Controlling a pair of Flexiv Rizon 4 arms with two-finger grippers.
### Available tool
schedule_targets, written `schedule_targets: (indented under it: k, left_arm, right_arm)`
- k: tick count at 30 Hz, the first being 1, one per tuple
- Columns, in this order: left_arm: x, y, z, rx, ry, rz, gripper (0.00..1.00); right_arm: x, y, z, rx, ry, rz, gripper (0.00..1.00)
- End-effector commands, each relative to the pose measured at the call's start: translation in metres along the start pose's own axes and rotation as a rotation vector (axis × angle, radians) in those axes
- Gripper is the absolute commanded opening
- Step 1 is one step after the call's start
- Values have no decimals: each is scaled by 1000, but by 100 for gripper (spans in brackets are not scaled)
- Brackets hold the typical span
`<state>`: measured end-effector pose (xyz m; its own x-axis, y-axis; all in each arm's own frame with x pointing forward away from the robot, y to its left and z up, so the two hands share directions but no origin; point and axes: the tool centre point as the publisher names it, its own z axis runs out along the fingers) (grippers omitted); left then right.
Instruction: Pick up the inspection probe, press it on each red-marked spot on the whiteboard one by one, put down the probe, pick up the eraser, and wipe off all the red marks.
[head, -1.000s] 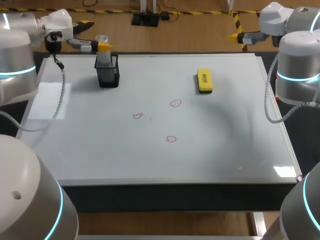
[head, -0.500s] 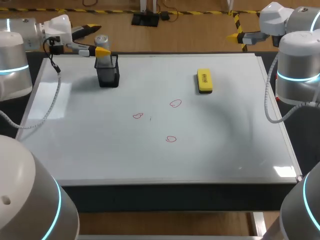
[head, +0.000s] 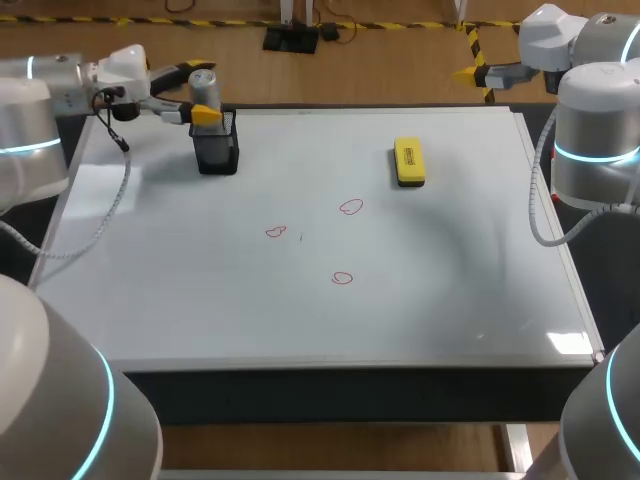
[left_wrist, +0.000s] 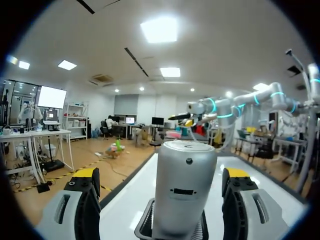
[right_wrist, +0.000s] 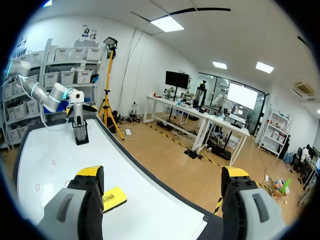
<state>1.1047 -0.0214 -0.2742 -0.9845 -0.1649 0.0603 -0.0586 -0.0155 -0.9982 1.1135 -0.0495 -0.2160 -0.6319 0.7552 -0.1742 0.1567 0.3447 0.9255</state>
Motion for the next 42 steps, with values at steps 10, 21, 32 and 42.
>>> schedule_targets:
  k: [10,21,32,42]
  left_arm:
    - [-3,4,13,33,80,1,100]
    - [6,0,18,32,71,10,100]
    - [15,-4,9,32,59,20,22]
    - [27,-17,6,32,75,61,0]
  right_arm:
    - [-1,0,0,1,1,0,100]
    - [-1,0,0,1,1,0,100]
    - [-1,0,0,1,1,0,100]
    - [-1,0,0,1,1,0,100]
